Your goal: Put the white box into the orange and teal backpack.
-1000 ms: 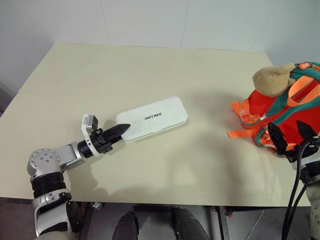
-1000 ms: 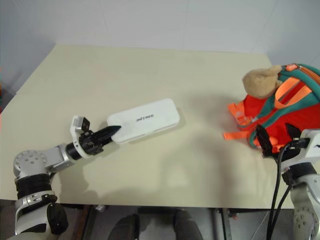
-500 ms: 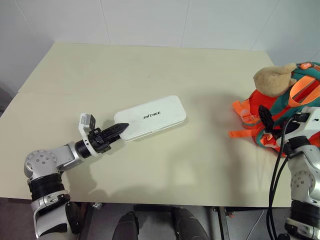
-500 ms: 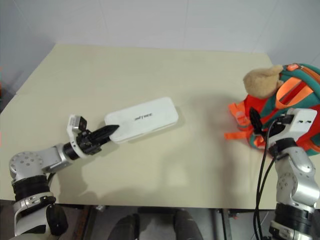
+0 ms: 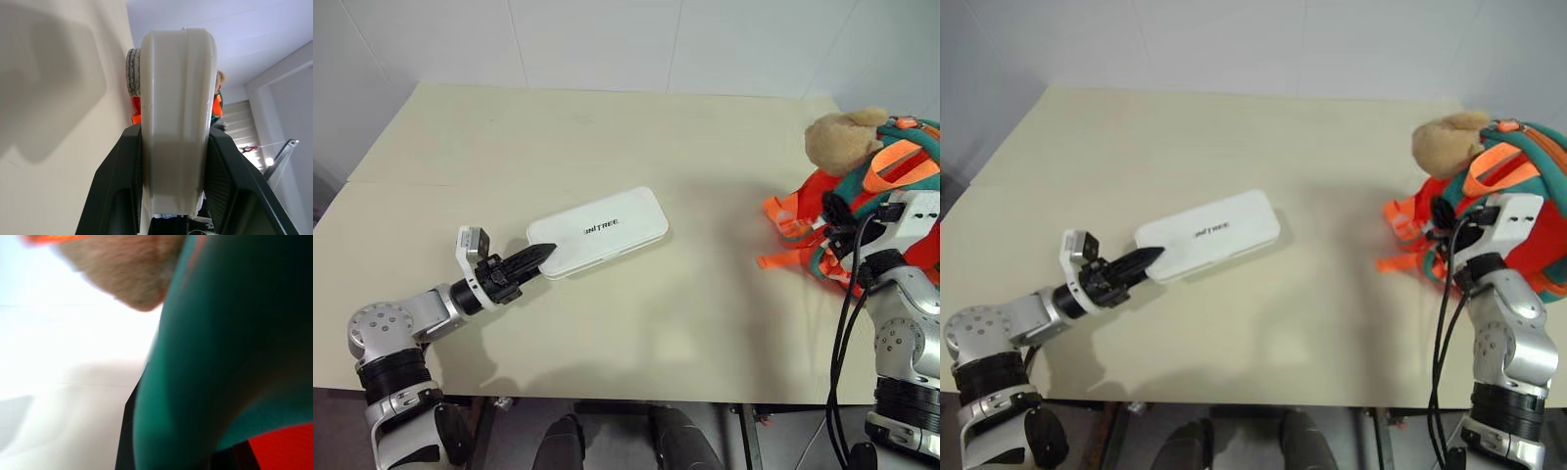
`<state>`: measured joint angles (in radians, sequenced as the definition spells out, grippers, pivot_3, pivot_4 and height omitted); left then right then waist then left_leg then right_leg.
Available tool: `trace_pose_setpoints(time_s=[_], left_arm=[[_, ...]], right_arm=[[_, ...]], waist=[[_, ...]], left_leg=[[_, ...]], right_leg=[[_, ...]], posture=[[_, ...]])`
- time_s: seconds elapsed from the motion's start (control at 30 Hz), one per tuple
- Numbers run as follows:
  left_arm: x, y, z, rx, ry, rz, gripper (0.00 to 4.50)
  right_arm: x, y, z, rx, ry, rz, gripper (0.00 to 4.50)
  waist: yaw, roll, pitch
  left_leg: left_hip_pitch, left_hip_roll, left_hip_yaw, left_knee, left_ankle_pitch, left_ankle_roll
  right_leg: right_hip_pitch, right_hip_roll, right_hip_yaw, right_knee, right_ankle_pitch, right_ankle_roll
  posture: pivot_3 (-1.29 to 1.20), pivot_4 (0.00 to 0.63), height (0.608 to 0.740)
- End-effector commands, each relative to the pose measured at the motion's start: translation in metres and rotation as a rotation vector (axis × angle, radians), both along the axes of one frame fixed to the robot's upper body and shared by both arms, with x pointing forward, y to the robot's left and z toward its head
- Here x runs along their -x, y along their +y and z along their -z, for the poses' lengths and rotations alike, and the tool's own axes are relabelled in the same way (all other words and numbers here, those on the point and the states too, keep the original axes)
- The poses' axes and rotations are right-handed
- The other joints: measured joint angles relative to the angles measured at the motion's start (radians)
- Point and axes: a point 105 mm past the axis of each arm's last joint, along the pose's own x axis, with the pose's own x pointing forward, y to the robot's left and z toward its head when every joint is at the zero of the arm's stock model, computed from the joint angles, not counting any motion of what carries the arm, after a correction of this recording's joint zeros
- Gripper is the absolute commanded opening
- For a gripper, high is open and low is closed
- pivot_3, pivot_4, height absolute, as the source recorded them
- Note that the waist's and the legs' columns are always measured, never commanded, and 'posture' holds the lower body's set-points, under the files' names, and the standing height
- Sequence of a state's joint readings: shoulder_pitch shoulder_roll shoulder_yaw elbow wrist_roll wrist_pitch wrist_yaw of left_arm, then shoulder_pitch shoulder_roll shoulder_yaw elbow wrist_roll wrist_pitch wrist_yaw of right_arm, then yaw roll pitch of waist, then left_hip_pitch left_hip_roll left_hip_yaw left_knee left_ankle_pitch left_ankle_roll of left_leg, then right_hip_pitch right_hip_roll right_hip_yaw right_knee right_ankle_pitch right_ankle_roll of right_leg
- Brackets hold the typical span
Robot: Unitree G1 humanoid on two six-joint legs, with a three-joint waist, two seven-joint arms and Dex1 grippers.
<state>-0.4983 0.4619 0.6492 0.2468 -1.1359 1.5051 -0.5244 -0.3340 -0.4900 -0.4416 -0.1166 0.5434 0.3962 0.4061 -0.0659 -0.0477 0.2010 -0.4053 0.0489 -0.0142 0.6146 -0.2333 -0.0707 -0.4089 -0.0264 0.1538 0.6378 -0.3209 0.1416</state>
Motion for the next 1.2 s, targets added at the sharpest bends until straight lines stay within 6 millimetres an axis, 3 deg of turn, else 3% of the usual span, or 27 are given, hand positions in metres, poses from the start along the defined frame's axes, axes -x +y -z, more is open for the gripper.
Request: trace_pose_setpoints(time_s=[0.03,0.2,0.47,0.73,0.9,1.1,1.2], left_arm=[[-0.005,0.014,-0.018,0.006,-0.076,-0.053,1.31],[-0.013,0.028,-0.024,-0.013,-0.096,-0.102,1.31],[-0.018,0.037,-0.027,-0.034,-0.111,-0.118,1.31],[-0.019,0.04,-0.028,-0.046,-0.119,-0.12,1.31],[-0.021,0.045,-0.032,-0.069,-0.132,-0.121,1.31],[-0.021,0.053,-0.048,-0.109,-0.182,-0.105,1.31],[-0.019,0.057,-0.055,-0.148,-0.215,-0.096,1.31]], right_arm=[[0.01,0.03,-0.026,0.037,-0.071,-0.133,0.0],[0.019,0.067,-0.036,0.037,-0.079,-0.283,0.0],[0.039,0.105,-0.044,0.042,-0.083,-0.487,0.0],[0.072,0.147,-0.07,0.086,-0.131,-0.758,0.0],[0.108,0.173,-0.08,0.154,-0.125,-1.033,0.0],[0.142,0.177,-0.077,0.289,-0.041,-1.313,0.0],[0.149,0.172,-0.064,0.393,0.028,-1.395,0.0]], waist=[[-0.002,0.0,0.0],[-0.011,0.0,0.0],[-0.018,0.0,0.0],[-0.018,0.0,0.0],[-0.017,0.0,0.0],[-0.014,0.0,0.0],[-0.013,0.0,0.0]], left_leg=[[0.0,0.0,0.0,0.0,0.0,0.0],[-0.001,0.0,0.0,0.0,0.0,0.0],[-0.001,0.0,0.0,-0.002,0.0,0.0],[-0.001,0.0,0.0,-0.002,0.0,0.0],[-0.002,0.001,0.0,-0.003,0.0,0.0],[-0.005,0.001,-0.001,-0.003,-0.001,0.001],[-0.006,0.001,-0.002,-0.003,-0.001,0.001]], right_leg=[[0.0,0.0,0.0,0.0,0.0,0.0],[-0.001,0.0,0.0,0.0,0.0,0.0],[-0.002,0.0,0.0,-0.001,0.0,-0.001],[-0.002,0.0,0.0,-0.001,-0.001,-0.001],[-0.003,0.0,-0.001,-0.001,-0.001,-0.002],[-0.004,-0.001,-0.003,-0.004,-0.002,-0.002],[-0.004,-0.001,-0.004,-0.006,-0.002,-0.002]], posture=[[0.0,0.15,0.74],[0.0,0.15,0.74],[0.0,0.15,0.74],[0.0,0.15,0.74],[0.0,0.15,0.74],[0.0,0.15,0.74],[0.0,0.15,0.74]])
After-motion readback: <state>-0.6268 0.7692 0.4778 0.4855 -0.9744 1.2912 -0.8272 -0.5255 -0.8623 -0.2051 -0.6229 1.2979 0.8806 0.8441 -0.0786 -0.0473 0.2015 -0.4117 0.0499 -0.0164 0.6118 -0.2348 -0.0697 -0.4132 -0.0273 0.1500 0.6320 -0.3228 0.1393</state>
